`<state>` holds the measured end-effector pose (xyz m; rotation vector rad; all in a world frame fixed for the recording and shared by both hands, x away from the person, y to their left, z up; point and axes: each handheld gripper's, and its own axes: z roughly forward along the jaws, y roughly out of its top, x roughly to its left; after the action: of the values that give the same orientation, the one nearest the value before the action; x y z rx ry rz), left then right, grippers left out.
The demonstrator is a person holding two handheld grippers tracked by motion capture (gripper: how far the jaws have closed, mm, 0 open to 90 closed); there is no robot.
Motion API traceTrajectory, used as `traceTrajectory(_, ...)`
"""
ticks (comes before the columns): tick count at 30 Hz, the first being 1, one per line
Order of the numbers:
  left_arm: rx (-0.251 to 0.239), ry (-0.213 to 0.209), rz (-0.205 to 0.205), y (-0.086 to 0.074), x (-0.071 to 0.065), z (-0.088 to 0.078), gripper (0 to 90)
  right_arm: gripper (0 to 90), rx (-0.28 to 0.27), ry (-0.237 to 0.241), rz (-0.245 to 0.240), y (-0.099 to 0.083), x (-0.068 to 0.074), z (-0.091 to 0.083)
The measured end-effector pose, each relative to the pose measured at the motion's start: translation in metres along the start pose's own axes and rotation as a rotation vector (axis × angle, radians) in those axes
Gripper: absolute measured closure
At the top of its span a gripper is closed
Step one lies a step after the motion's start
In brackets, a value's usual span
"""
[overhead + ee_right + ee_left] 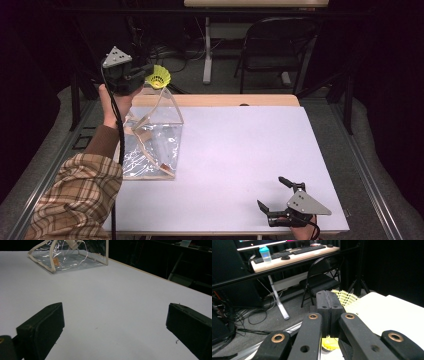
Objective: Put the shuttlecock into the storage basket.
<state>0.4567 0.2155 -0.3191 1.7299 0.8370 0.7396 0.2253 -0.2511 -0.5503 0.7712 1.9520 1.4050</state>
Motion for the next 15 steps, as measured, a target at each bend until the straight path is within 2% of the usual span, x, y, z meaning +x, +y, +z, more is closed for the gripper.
traceTrajectory(15,0.004,0.047,-0.019,-0.005,0.017,-0.005,90.0,1.4,0.004,0.002,0.002,0.0,0.0,0.0)
